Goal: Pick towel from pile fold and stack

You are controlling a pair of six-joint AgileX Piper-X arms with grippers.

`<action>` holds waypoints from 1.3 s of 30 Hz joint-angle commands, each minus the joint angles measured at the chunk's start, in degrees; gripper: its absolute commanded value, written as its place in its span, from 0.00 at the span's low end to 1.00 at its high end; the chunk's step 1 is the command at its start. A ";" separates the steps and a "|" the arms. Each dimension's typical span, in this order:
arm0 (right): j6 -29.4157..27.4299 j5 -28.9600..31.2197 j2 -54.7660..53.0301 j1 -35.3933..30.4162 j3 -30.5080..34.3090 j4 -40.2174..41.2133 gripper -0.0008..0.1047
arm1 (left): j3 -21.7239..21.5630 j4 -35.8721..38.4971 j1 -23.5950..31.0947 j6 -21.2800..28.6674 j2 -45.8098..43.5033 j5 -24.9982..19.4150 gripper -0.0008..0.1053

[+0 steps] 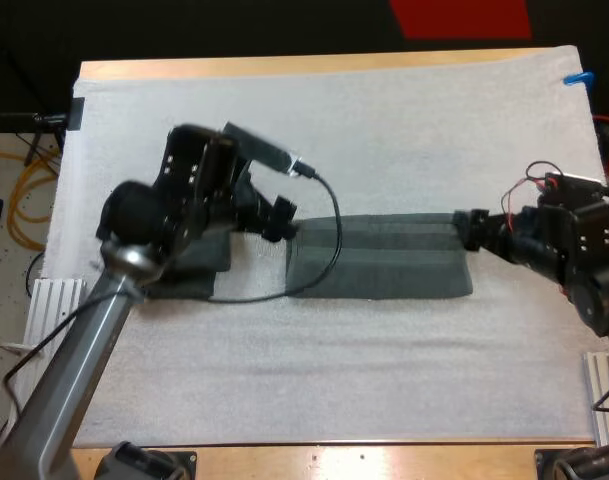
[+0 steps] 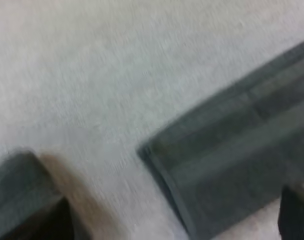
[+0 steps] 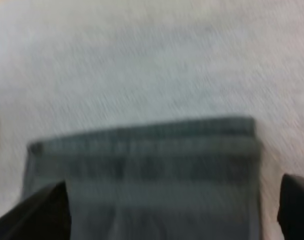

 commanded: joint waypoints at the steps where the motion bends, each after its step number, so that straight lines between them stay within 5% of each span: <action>1: -1.22 0.30 -1.01 -0.10 -0.81 5.00 0.77 | 1.64 0.75 -0.07 -1.07 -2.03 0.81 0.75; 6: -1.21 0.30 -3.25 -0.10 -0.11 13.39 0.77 | 10.06 0.37 -0.07 -4.66 -9.71 1.10 0.75; 13: -1.21 -0.61 -0.30 -0.58 3.23 9.19 0.77 | 20.60 -9.81 -0.07 -10.66 -17.40 4.01 0.75; 16: -0.76 -5.38 4.55 -2.98 3.22 4.95 0.77 | 21.80 -12.61 -0.07 -11.25 -17.21 7.53 0.75; 23: 2.22 -20.86 20.37 -9.47 1.59 -5.53 0.77 | 22.06 -13.24 -0.07 -12.10 -16.98 8.06 0.75; 39: 2.11 -29.32 38.34 -9.41 -6.12 -7.31 0.73 | 22.06 -13.11 -0.07 -12.26 -16.98 11.35 0.75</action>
